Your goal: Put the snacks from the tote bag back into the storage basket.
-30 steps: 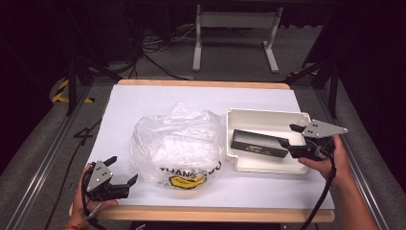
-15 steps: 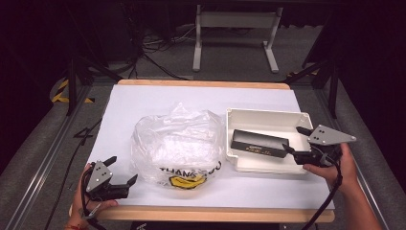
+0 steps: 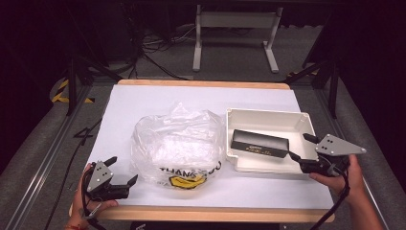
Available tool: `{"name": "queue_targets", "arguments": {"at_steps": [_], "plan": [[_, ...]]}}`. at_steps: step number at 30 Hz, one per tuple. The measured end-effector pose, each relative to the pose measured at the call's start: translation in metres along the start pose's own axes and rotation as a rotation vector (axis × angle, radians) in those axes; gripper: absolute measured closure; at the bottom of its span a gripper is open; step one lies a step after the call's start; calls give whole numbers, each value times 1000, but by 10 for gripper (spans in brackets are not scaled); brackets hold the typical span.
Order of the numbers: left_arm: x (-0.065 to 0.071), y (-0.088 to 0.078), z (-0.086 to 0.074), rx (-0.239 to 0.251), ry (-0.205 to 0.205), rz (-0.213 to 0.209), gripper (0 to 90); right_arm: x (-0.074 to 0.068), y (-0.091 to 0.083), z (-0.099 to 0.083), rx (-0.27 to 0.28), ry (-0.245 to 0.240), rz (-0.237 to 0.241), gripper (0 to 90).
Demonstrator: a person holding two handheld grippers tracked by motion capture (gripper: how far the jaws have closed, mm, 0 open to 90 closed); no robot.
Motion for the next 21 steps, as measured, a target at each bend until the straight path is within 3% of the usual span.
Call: {"name": "queue_targets", "arguments": {"at_steps": [13, 21], "plan": [[-1, 0, 0, 0, -1, 5, 67, -9, -10, -16, 93, 46, -54, 212], [0, 1, 1, 2, -3, 7, 67, -11, -13, -28, 114, 74, -91, 183]]}}
Point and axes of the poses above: each handheld gripper's, and its own axes: y roughly forward along the jaws, z roughly out of its top, x roughly to its right, the point moved 10 cm from there along y, roughly forward along the jaws, and after that the axes turned 4 degrees about -y, right-handed, at the moved point
